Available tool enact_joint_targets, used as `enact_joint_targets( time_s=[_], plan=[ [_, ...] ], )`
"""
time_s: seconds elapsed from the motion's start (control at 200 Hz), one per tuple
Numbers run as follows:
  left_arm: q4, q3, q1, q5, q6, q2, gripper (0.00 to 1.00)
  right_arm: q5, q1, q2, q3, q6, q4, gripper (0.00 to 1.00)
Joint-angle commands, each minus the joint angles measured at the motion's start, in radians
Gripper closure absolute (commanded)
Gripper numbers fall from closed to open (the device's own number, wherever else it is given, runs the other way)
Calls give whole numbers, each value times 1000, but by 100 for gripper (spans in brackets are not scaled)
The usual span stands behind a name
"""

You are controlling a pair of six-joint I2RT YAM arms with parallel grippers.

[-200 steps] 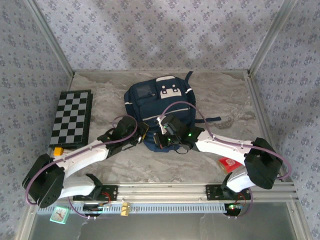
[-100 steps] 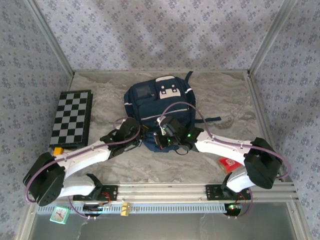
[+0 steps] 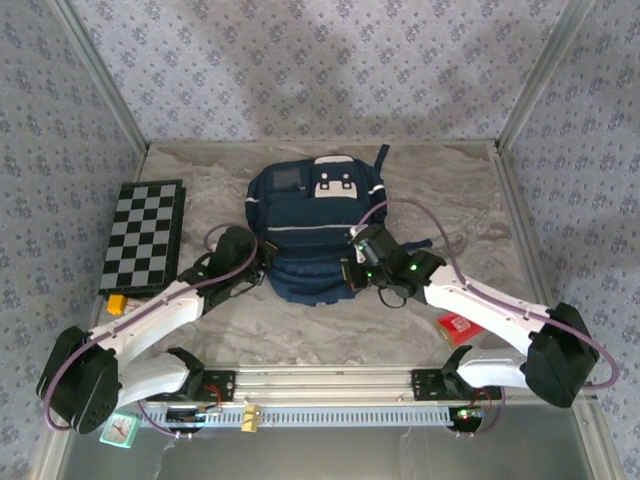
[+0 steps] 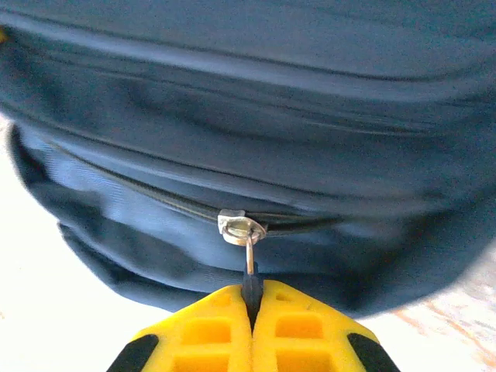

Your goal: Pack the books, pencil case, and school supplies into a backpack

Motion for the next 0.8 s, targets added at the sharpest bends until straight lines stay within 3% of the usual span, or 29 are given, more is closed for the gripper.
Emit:
enact_joint_targets(
  time_s=[0.0,0.185,0.475,0.645,0.705,0.795],
  plan=[
    [-55,48,112,29,126,-1,100,48,-51,-46,-7,-48,-107,100],
    [-88,176,221,172,311,98,100,-2,-5,-7,57,-118,-117,100],
    [-169,378,360,326,558,276,100,-70,137,161,188,-10,85,100],
    [-197,362,371,412,591,219,75,-47,142,235,214,19,103,100],
    [-214,326,366,427,560,164,64,-46,145,236,204,24,109,100],
    [-203,235,315,407,447,46,59,-68,150,242,201,20,113,100]
  ],
)
